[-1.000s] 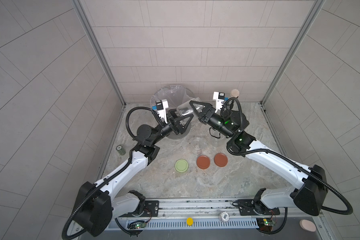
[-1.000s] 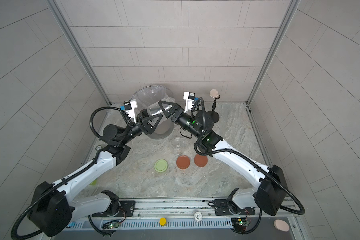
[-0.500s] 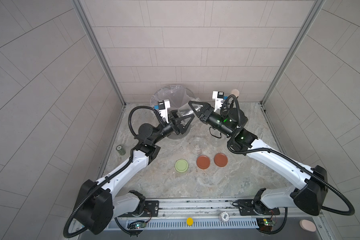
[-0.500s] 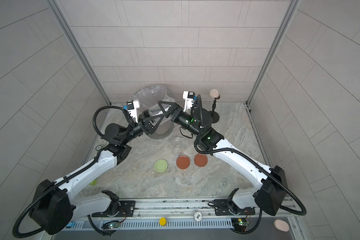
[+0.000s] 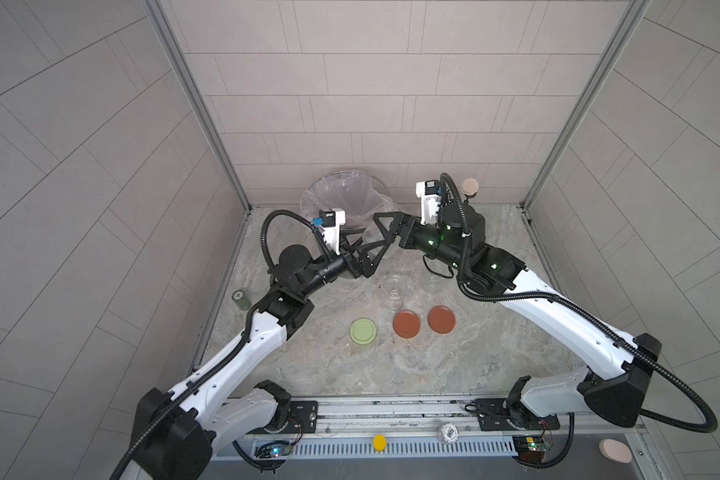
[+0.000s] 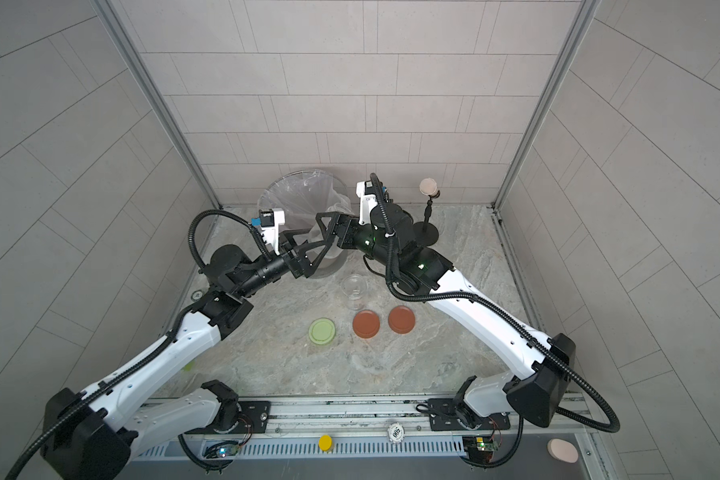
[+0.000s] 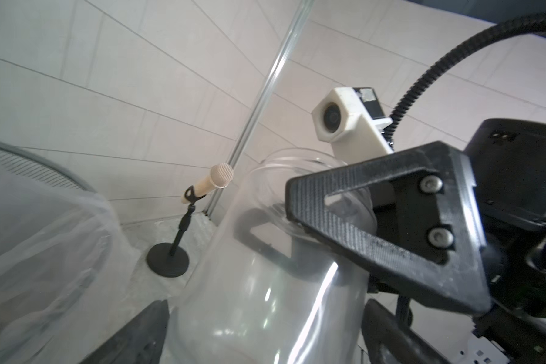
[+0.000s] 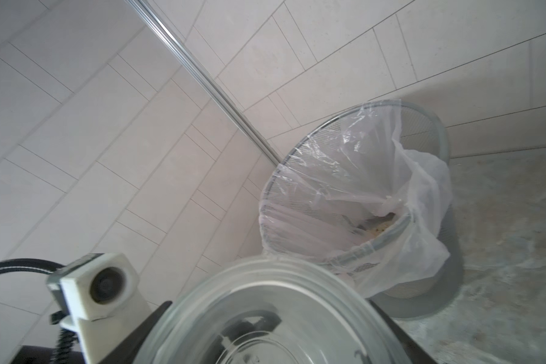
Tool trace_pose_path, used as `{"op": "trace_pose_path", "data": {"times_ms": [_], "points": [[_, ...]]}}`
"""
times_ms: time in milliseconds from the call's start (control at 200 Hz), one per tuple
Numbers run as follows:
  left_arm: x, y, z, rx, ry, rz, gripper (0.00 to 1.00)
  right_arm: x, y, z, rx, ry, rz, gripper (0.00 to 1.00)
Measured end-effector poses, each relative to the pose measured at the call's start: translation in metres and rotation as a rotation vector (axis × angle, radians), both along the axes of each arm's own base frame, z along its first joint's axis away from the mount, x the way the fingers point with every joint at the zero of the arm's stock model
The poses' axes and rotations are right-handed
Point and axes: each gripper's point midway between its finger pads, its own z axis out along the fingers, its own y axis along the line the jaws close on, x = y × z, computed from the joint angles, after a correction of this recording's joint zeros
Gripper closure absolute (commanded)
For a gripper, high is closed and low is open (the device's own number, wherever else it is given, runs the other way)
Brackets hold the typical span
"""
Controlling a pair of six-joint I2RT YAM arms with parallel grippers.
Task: Empty moldy rice from jars
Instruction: Place the jar at the center of the board.
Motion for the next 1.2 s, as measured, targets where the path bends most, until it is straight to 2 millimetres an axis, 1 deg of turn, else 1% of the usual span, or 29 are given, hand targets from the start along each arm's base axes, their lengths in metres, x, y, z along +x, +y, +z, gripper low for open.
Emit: {"op": "trace_pose_path", "data": {"times_ms": [95,130,255,360,455,545,620,695,796,926,1001,1106,1196], "points": [[0.002,0.023,-0.011,0.061,0.044,0.133,0.0,0.006,-0.002,-0.015,-0.086,-0.004,-0.017,0.67],[0.003,0.035,-0.016,0.082,0.063,0.194,0.0,0.008,-0.002,-0.02,-0.117,-0.006,-0.019,0.67],[0.001,0.073,-0.032,0.139,0.121,0.384,0.0,0.007,0.007,-0.038,-0.213,-0.012,0.004,0.67],[-0.007,0.104,-0.055,0.176,0.183,0.521,0.0,-0.004,0.023,-0.05,-0.291,-0.04,0.063,0.68],[-0.013,0.126,-0.077,0.189,0.244,0.616,0.0,-0.023,0.043,-0.058,-0.356,-0.087,0.142,0.69],[-0.019,0.14,-0.097,0.192,0.301,0.678,0.0,-0.042,0.058,-0.068,-0.417,-0.133,0.217,0.7],[-0.025,0.153,-0.112,0.182,0.352,0.738,0.0,-0.055,0.068,-0.081,-0.465,-0.162,0.27,0.71],[-0.031,0.166,-0.122,0.167,0.397,0.795,0.0,-0.066,0.074,-0.102,-0.522,-0.18,0.313,0.7],[-0.039,0.18,-0.131,0.139,0.444,0.861,0.0,-0.076,0.08,-0.133,-0.593,-0.205,0.353,0.71],[-0.048,0.195,-0.144,0.111,0.497,0.933,0.0,-0.084,0.085,-0.173,-0.664,-0.253,0.369,0.71],[-0.051,0.201,-0.156,0.109,0.529,0.966,0.0,-0.086,0.089,-0.194,-0.698,-0.276,0.374,0.71],[-0.056,0.208,-0.172,0.116,0.559,1.004,0.0,-0.082,0.1,-0.212,-0.716,-0.318,0.362,0.71],[-0.06,0.215,-0.18,0.113,0.567,1.036,0.0,-0.077,0.109,-0.225,-0.725,-0.349,0.343,0.71]]}}
